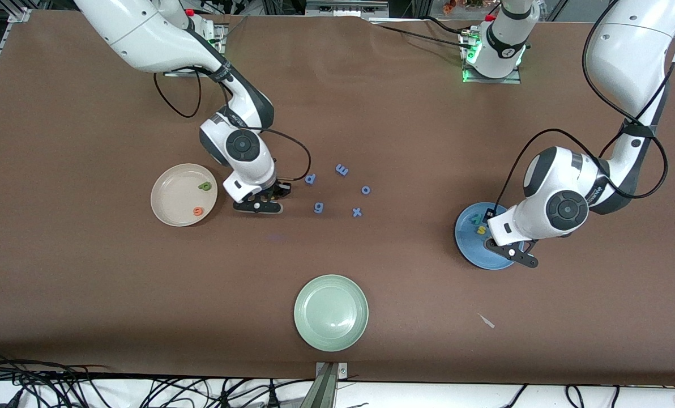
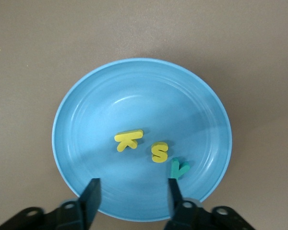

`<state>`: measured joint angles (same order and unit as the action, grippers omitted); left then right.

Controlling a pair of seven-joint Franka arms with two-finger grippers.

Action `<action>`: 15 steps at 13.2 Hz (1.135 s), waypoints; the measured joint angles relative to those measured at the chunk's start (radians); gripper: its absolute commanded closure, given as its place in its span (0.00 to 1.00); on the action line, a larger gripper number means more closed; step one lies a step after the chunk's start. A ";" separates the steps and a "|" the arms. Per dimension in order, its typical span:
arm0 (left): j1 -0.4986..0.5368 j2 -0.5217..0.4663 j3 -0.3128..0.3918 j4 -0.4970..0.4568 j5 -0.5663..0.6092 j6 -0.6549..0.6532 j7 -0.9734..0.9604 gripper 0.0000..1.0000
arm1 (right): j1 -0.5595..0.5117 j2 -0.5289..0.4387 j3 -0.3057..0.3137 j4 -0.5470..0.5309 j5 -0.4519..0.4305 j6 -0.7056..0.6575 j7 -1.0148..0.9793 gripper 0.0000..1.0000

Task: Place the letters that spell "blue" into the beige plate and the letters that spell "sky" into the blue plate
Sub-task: 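Drop the yellow u in the beige plate while the left gripper withdraws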

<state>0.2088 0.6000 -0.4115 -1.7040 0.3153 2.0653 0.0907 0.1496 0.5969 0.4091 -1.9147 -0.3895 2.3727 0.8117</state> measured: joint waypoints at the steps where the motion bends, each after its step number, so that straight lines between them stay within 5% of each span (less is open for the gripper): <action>1: 0.000 -0.004 -0.002 0.006 0.000 0.000 0.000 0.00 | -0.019 -0.031 -0.007 0.007 0.010 -0.048 -0.068 0.93; 6: 0.000 -0.098 -0.013 0.114 -0.007 -0.149 -0.001 0.00 | -0.137 -0.195 -0.092 -0.043 0.033 -0.212 -0.444 0.83; 7: 0.000 -0.121 -0.015 0.154 -0.015 -0.213 -0.001 0.00 | -0.155 -0.217 -0.121 -0.085 0.033 -0.188 -0.512 0.56; 9: -0.002 -0.149 -0.025 0.247 -0.019 -0.342 -0.001 0.00 | -0.178 -0.240 -0.184 -0.173 0.033 -0.089 -0.599 0.29; 12: -0.004 -0.160 -0.048 0.382 -0.020 -0.449 -0.001 0.00 | -0.185 -0.241 -0.194 -0.221 0.035 -0.034 -0.595 0.26; 15: -0.001 -0.187 -0.043 0.429 -0.033 -0.456 -0.001 0.00 | -0.181 -0.243 -0.098 -0.217 0.039 -0.028 -0.394 0.26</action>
<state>0.2074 0.4127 -0.4543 -1.2751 0.2824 1.6094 0.0899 -0.0310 0.3538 0.3115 -2.1315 -0.3502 2.3446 0.4174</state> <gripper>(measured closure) 0.000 0.260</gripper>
